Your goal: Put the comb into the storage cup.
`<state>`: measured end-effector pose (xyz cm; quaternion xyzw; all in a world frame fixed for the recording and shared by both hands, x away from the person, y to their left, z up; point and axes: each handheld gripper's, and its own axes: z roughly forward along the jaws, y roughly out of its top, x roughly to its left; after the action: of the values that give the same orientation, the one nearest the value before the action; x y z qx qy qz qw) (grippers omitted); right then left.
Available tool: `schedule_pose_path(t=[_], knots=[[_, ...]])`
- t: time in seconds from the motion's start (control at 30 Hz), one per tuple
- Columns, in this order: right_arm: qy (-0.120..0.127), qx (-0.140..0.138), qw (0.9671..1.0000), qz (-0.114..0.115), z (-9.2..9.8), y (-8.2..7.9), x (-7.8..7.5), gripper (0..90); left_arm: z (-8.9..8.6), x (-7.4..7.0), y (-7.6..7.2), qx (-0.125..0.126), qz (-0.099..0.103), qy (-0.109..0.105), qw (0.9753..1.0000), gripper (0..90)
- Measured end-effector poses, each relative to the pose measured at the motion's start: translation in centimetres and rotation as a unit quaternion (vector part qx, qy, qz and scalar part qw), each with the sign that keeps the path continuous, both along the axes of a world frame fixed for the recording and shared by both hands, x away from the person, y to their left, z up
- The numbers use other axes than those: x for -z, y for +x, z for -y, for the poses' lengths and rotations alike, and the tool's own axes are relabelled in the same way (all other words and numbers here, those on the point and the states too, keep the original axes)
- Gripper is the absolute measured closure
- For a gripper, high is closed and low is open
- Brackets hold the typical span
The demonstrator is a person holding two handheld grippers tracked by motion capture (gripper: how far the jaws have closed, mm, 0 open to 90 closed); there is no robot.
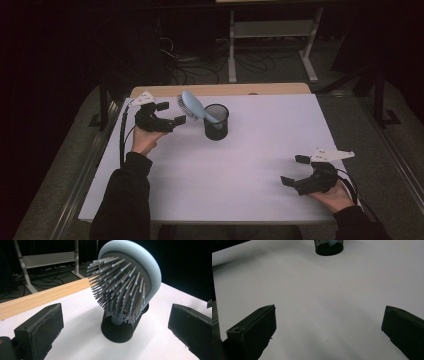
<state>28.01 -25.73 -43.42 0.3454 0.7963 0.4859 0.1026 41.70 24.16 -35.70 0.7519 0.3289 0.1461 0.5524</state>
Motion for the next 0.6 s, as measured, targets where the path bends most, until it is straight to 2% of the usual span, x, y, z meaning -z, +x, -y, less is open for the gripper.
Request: schedule_pose_path(t=[0.2,0.6], knots=[[-0.004,-0.001,1.0000,0.000,0.0,0.0,0.0,0.0,-0.6,0.6,-0.6,-0.006,0.010,-0.003,0.9999,0.0],[-0.005,-0.001,1.0000,0.000,-0.1,0.0,0.0,0.0,-1.9,1.6,-2.0,-0.008,0.005,-0.006,0.9999,0.0]])
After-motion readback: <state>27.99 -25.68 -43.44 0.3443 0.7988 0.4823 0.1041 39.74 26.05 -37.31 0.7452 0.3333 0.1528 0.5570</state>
